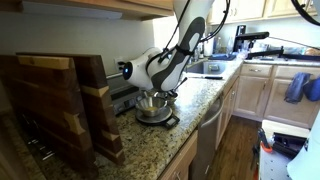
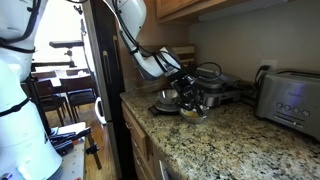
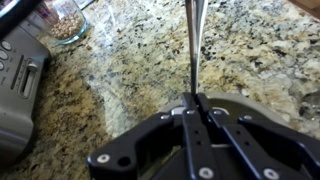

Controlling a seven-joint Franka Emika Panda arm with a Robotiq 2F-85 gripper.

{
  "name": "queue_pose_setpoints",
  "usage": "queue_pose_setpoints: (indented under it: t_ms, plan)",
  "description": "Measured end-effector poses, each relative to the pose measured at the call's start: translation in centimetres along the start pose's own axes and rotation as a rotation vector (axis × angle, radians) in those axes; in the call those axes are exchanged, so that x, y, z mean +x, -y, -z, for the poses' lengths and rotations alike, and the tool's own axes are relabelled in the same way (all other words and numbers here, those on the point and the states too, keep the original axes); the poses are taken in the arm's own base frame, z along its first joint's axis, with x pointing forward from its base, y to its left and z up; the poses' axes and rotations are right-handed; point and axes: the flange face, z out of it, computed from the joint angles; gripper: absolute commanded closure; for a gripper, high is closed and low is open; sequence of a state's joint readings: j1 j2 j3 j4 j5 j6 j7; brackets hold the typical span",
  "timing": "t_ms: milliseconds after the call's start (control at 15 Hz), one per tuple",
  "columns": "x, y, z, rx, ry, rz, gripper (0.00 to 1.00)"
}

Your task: Use the spoon to put some sugar into the other bowl

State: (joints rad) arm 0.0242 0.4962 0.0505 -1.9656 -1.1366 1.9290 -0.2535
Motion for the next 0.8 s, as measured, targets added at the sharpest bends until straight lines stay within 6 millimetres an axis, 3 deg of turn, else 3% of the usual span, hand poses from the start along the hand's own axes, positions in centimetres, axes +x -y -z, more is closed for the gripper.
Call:
queue_pose_setpoints:
  t_ms: [533, 800]
  plan:
    - [0.06, 0.16, 0.16, 0.042, -0.027, 0.029, 0.96]
    - [-0.77, 0.03, 0.33, 0.144, -0.078, 0.111, 0.96]
